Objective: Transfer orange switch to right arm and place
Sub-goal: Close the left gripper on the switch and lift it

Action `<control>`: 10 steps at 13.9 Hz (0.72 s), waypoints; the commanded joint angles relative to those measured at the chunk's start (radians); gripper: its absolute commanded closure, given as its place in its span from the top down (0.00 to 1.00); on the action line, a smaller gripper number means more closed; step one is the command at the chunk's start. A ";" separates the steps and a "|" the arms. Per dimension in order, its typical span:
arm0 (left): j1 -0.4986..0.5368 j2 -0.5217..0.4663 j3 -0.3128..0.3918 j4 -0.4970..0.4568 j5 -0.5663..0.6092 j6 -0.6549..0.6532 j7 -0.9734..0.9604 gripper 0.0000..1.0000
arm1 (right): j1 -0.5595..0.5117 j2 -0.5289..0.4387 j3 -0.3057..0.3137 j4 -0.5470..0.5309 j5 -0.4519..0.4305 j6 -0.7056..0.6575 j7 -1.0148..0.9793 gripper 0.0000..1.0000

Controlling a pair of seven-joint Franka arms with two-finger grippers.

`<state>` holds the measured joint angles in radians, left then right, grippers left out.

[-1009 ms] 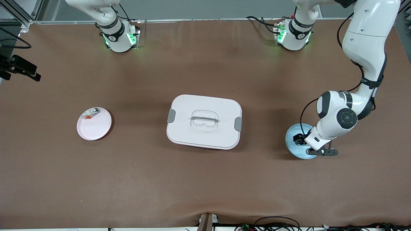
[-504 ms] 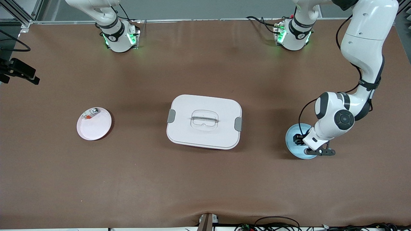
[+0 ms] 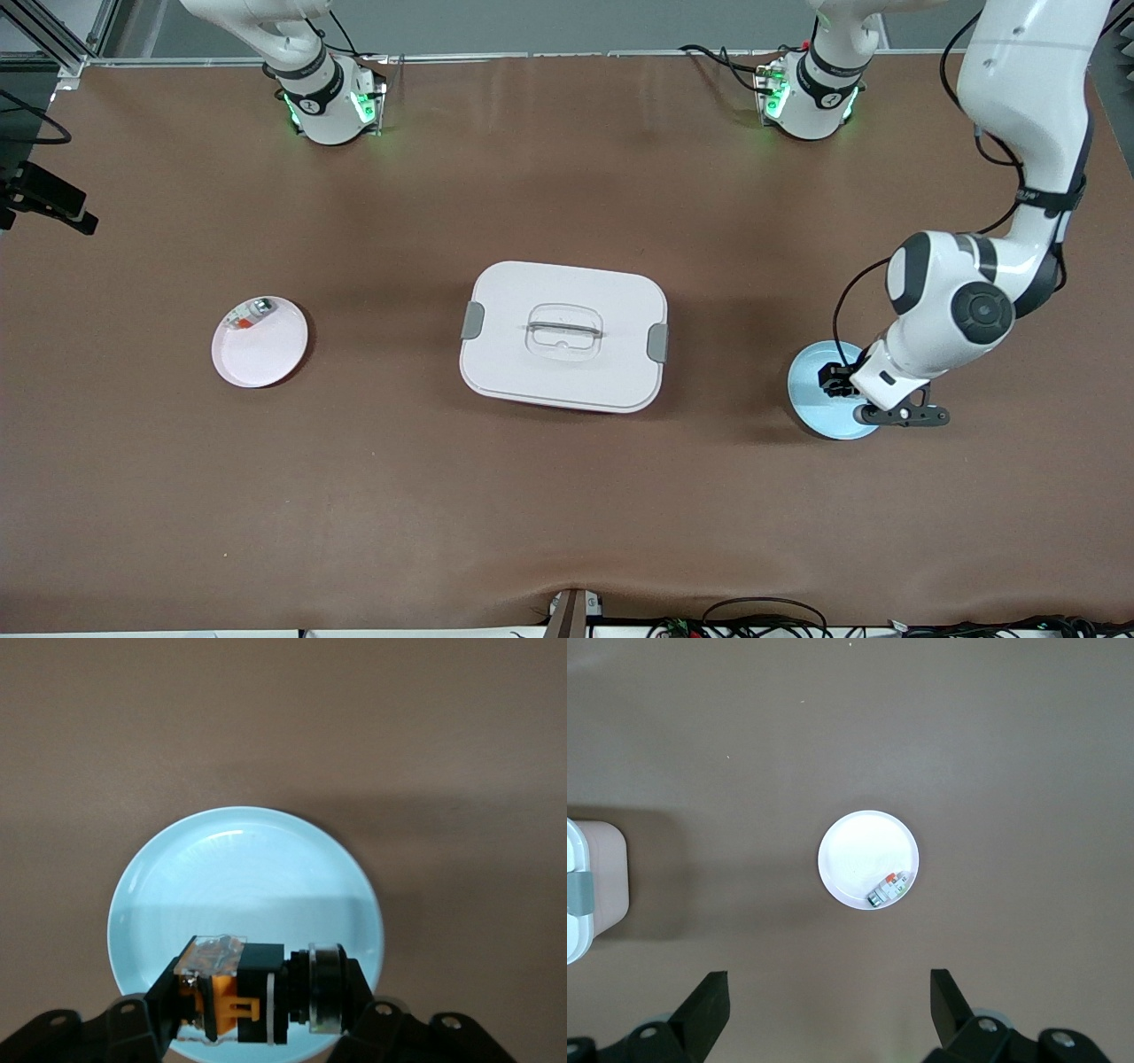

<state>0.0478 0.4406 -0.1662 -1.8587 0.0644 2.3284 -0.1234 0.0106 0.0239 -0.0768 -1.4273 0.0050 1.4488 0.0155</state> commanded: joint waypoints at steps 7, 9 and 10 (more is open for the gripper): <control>0.000 -0.112 -0.130 0.234 -0.216 -0.441 -0.240 0.00 | -0.014 0.014 0.009 0.028 0.009 -0.007 0.001 1.00; 0.001 -0.112 -0.171 0.282 -0.274 -0.487 -0.353 0.00 | -0.014 0.014 0.009 0.028 0.009 -0.007 0.001 1.00; 0.000 -0.112 -0.197 0.305 -0.287 -0.500 -0.417 0.00 | -0.015 0.014 0.009 0.028 0.009 -0.007 0.001 1.00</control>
<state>0.0442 0.3197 -0.3234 -1.6139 -0.1878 1.8775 -0.4439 0.0105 0.0248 -0.0764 -1.4256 0.0051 1.4488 0.0155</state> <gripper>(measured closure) 0.278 0.000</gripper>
